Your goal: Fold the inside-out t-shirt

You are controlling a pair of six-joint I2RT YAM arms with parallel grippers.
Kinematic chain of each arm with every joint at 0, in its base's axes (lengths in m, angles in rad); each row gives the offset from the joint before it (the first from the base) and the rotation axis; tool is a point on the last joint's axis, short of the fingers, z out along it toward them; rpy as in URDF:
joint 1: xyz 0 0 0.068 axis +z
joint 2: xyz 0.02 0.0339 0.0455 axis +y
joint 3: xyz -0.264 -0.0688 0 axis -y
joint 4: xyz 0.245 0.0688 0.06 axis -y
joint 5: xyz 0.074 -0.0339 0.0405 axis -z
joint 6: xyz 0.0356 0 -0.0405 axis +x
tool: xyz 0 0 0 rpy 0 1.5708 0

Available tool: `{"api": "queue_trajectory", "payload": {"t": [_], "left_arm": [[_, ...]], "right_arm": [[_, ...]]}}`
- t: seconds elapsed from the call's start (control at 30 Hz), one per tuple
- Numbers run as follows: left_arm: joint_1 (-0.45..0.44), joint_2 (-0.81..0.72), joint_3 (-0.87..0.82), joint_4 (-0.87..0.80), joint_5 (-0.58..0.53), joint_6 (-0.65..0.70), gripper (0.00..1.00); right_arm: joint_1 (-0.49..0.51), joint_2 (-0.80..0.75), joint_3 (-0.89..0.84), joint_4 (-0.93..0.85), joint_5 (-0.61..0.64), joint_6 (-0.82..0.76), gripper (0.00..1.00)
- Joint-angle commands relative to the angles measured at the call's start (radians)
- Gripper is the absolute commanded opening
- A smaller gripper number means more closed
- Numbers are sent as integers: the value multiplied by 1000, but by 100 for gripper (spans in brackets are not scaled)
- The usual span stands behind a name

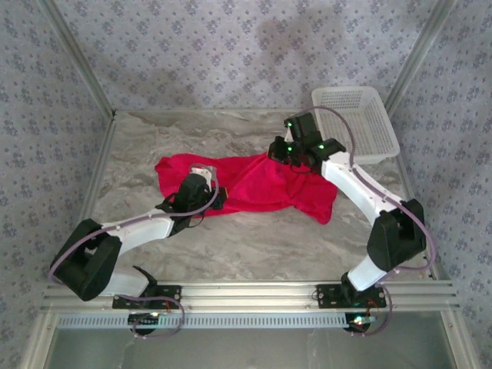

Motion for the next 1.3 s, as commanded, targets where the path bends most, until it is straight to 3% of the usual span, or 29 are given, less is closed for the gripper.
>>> {"api": "queue_trajectory", "payload": {"t": [0.0,0.07,0.13,0.27,0.47,0.57,0.73,0.83,0.93,1.1,1.27], "left_arm": [[2,33,29,13,35,10,0],[0,44,34,23,46,1,0],[-7,51,39,31,49,-1,0],[-28,73,53,38,48,2,0],[-46,105,72,43,51,0,0],[-48,106,74,40,52,-1,0],[-48,106,75,37,51,3,0],[-49,108,75,38,51,1,0],[-49,106,75,36,51,2,0],[-49,97,70,34,49,4,0],[-48,94,68,29,46,6,0]], "right_arm": [[-37,35,-120,114,-135,33,0],[-55,47,-178,127,-121,44,0],[-68,61,-196,51,0,63,9],[-26,44,-212,-45,280,65,16],[121,78,-98,-124,442,39,45],[161,96,-93,-91,421,29,43],[201,136,-81,-60,380,9,13],[224,174,-52,-67,379,-24,11],[229,230,-14,-97,384,-30,16],[224,302,16,-123,370,-29,35],[218,340,12,-115,350,-20,42]]}}
